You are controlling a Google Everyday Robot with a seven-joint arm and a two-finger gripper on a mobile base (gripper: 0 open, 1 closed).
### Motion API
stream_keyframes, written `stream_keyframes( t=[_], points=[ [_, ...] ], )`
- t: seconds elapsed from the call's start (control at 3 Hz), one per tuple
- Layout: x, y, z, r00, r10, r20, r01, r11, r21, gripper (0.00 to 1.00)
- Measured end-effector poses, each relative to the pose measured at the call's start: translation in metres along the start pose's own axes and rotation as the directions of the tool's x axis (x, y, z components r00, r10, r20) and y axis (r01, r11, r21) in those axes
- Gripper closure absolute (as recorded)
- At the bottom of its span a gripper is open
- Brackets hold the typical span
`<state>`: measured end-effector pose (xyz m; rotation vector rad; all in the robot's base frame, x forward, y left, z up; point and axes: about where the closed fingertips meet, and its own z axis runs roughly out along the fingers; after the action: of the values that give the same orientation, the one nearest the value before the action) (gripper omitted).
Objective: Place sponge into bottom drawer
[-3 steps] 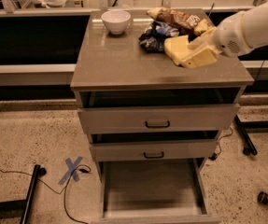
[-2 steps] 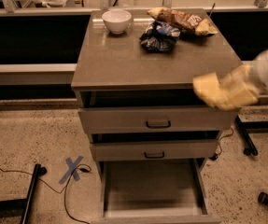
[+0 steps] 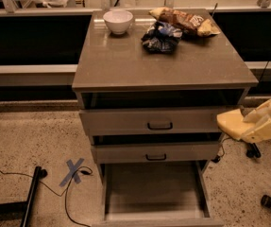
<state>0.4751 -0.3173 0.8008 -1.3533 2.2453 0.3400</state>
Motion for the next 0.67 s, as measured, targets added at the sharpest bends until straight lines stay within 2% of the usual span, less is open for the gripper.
stream_keyframes(
  t=[0.33, 0.67],
  points=[
    [0.000, 0.006, 0.022, 0.999, 0.018, 0.041, -0.017, 0.9989, -0.044, 1.00],
    [0.026, 0.038, 0.130, 0.978, 0.117, 0.174, -0.089, 0.9829, -0.161, 1.00]
  ],
)
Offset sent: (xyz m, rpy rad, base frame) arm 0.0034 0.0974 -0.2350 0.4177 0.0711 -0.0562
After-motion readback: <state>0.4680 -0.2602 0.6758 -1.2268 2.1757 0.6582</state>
